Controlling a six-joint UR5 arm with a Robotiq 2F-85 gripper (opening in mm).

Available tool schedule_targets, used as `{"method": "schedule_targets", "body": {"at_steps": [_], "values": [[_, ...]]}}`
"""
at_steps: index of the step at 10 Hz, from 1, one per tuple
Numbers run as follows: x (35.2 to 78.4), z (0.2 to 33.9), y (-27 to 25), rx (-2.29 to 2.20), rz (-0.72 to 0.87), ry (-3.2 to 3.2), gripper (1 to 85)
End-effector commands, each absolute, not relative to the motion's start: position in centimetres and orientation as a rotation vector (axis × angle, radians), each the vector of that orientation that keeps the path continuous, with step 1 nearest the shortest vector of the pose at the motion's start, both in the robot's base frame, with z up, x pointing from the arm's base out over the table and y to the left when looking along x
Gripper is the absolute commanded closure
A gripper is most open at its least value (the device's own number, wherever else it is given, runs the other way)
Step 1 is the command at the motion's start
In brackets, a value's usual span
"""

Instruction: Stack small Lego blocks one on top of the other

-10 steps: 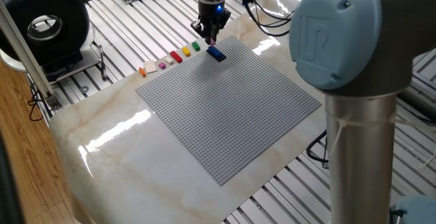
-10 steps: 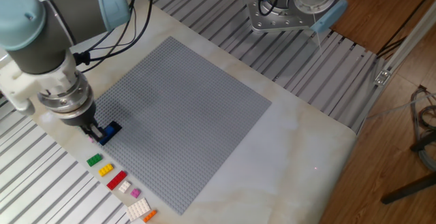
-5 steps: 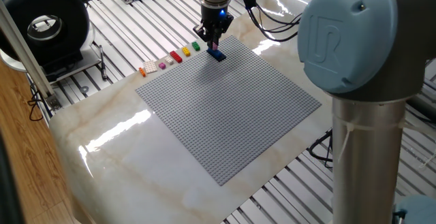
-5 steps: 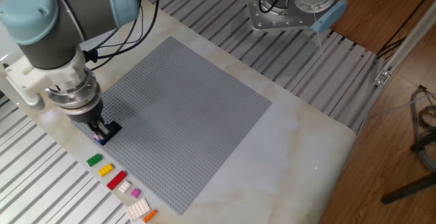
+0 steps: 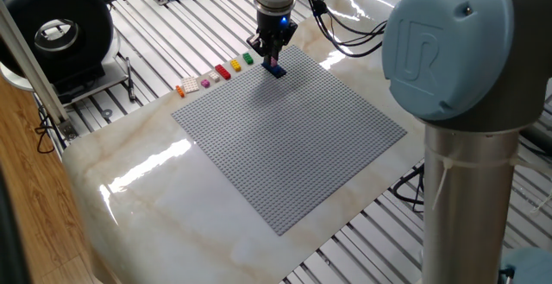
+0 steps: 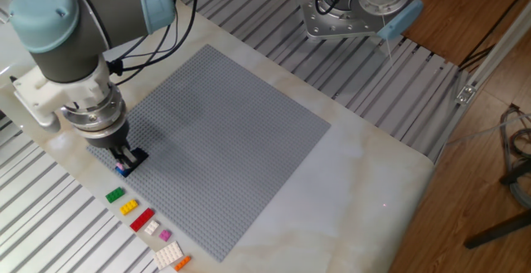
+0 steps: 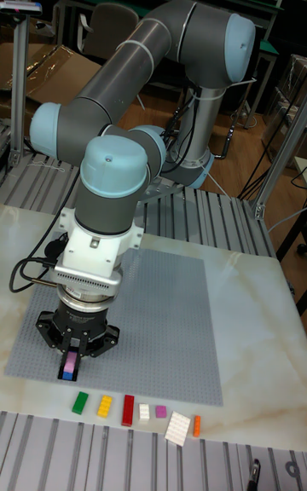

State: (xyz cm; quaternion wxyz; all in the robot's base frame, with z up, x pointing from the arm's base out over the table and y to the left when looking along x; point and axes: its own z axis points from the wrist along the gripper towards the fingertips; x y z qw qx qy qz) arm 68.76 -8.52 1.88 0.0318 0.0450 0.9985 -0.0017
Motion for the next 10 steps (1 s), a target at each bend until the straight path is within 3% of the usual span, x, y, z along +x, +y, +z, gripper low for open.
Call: {"method": "schedule_targets", "body": {"at_steps": [1, 7, 10], "values": [[68.7, 1.7, -8.3, 0.13, 0.013, 3.067, 84.7], [68.3, 2.4, -8.2, 0.086, 0.045, 3.067, 84.7], [69.3, 0.6, -8.3, 0.062, 0.044, 3.032, 84.7]]}}
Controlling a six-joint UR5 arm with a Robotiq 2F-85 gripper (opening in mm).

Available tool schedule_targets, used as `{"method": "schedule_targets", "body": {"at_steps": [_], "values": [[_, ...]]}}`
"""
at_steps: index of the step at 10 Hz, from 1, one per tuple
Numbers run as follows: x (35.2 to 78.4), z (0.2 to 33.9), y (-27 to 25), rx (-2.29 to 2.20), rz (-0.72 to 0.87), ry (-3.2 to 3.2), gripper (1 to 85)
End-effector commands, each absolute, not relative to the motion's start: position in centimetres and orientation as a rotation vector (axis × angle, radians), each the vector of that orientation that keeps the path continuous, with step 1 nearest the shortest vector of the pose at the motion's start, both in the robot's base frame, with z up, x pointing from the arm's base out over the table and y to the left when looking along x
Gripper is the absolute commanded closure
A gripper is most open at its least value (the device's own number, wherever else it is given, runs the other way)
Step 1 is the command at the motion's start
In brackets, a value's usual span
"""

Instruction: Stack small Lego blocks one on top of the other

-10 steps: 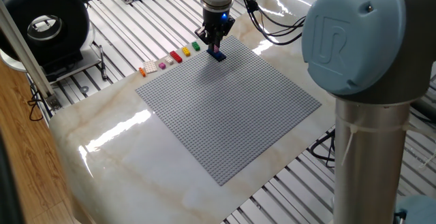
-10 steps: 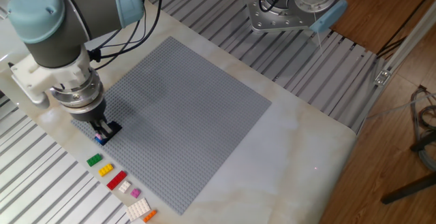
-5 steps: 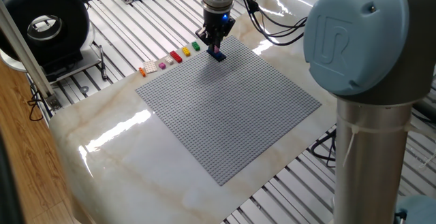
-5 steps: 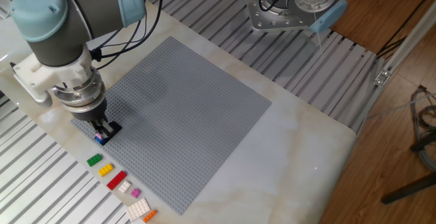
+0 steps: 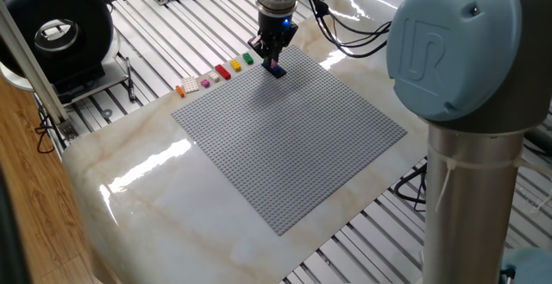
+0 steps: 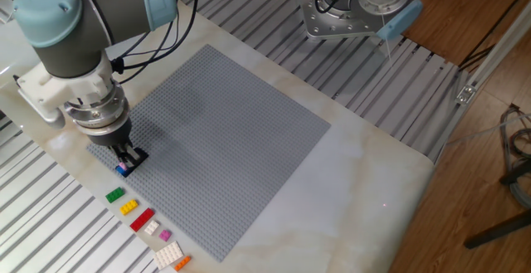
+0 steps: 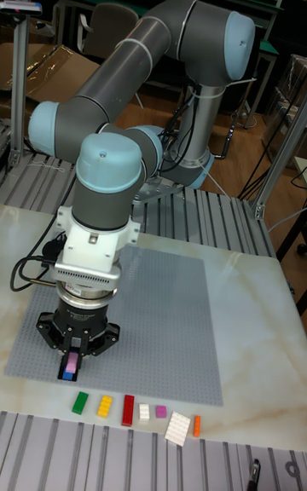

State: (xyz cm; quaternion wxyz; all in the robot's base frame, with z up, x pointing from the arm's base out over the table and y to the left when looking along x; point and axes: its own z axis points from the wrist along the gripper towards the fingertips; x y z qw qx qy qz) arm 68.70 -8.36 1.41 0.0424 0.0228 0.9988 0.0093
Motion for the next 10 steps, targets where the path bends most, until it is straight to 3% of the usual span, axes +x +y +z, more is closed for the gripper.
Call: {"method": "schedule_targets", "body": {"at_steps": [1, 4, 10], "values": [[69.4, 0.6, -8.3, 0.055, 0.044, 3.031, 84.7], [68.3, 2.4, -8.7, 0.053, 0.029, 3.062, 84.7], [68.6, 1.1, -8.3, 0.074, 0.033, 3.057, 84.7]]}}
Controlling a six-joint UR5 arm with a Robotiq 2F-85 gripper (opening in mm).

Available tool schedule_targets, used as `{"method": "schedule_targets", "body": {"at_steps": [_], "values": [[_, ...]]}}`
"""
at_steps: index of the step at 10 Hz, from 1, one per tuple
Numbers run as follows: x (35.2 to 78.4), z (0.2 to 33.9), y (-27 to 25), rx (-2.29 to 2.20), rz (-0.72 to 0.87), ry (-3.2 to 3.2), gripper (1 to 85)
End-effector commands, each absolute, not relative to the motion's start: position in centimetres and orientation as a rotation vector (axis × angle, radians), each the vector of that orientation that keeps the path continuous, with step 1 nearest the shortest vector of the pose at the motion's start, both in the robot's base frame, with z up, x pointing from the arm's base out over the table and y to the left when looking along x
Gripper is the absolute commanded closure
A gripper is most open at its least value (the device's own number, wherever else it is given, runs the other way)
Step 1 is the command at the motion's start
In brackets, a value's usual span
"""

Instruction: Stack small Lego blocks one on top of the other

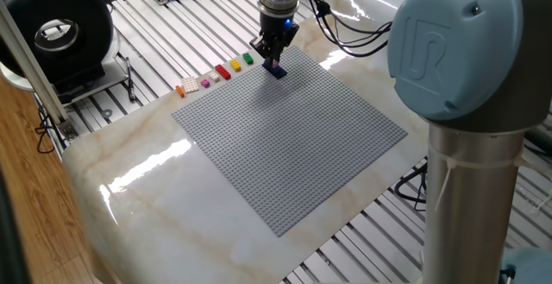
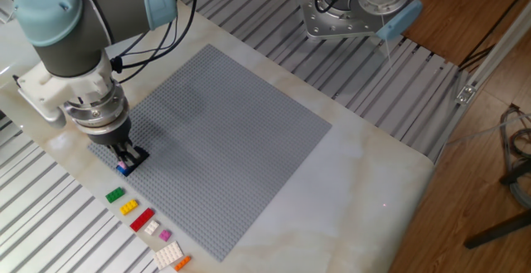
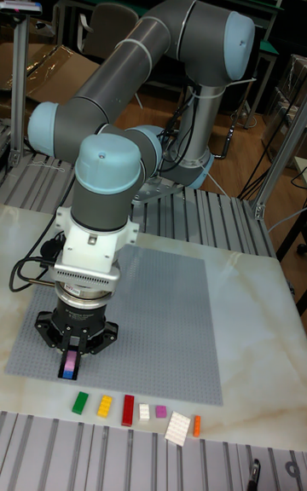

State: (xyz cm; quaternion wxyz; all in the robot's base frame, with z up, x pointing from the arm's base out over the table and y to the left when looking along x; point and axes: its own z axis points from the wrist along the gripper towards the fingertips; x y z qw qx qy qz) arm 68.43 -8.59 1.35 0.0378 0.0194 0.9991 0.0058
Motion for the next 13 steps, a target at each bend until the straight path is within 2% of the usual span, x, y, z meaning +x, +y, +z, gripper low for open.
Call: {"method": "schedule_targets", "body": {"at_steps": [1, 4, 6, 7, 9, 10, 11, 13], "values": [[68.5, 1.6, -8.2, 0.068, 0.047, 3.057, 84.7], [68.8, 2.4, -8.4, 0.059, 0.056, 3.048, 84.7], [69.1, 1.7, -8.9, 0.066, 0.031, 3.037, 84.7], [69.5, 1.3, -8.1, 0.068, 0.063, 3.017, 82.0], [70.0, 1.3, -7.4, 0.023, 0.102, 2.996, 66.7], [69.3, 2.1, -7.3, -0.011, 0.125, 3.01, 61.3], [68.4, 3.1, -7.4, -0.046, 0.151, 3.041, 52.3], [68.7, 3.2, -7.9, -0.077, 0.164, 3.028, 42.3]]}}
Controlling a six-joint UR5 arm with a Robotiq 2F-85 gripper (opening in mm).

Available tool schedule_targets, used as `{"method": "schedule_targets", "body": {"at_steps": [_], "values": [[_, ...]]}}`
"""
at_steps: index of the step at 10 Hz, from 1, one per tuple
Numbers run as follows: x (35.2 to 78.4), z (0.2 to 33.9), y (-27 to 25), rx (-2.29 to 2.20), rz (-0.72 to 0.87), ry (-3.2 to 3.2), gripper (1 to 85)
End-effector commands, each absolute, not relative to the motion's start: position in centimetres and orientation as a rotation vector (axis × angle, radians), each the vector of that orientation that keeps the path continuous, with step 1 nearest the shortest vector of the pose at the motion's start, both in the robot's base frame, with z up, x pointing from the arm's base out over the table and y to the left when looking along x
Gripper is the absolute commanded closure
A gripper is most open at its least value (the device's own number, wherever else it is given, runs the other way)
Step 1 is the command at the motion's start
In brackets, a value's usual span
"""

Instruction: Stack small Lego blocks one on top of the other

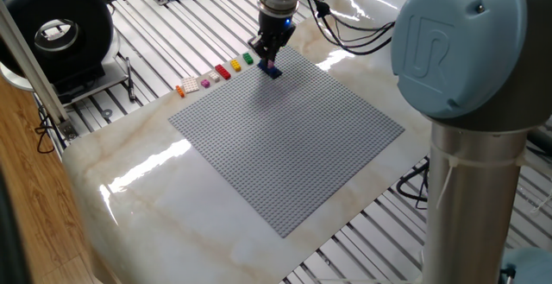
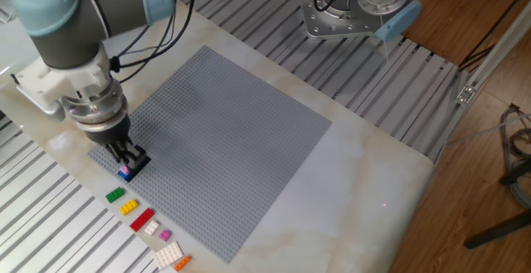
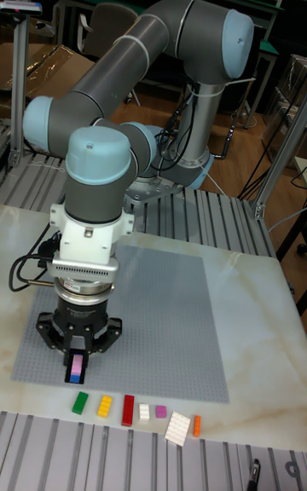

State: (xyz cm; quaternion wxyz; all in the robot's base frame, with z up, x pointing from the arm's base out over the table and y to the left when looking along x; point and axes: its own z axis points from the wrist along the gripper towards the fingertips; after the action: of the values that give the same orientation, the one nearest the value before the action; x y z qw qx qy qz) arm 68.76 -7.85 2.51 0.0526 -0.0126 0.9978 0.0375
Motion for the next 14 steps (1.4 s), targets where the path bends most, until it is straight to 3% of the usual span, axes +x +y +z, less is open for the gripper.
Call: {"method": "schedule_targets", "body": {"at_steps": [1, 3, 11, 14], "values": [[69.0, 2.6, -7.8, -0.084, 0.163, 3.02, 40.7], [69.3, 2.0, -7.4, -0.103, 0.172, 3.009, 34.3], [68.7, 3.0, -7.8, -0.041, 0.12, 3.039, 40.0], [68.4, 3.6, -7.5, -0.001, 0.093, 3.078, 58.7]]}}
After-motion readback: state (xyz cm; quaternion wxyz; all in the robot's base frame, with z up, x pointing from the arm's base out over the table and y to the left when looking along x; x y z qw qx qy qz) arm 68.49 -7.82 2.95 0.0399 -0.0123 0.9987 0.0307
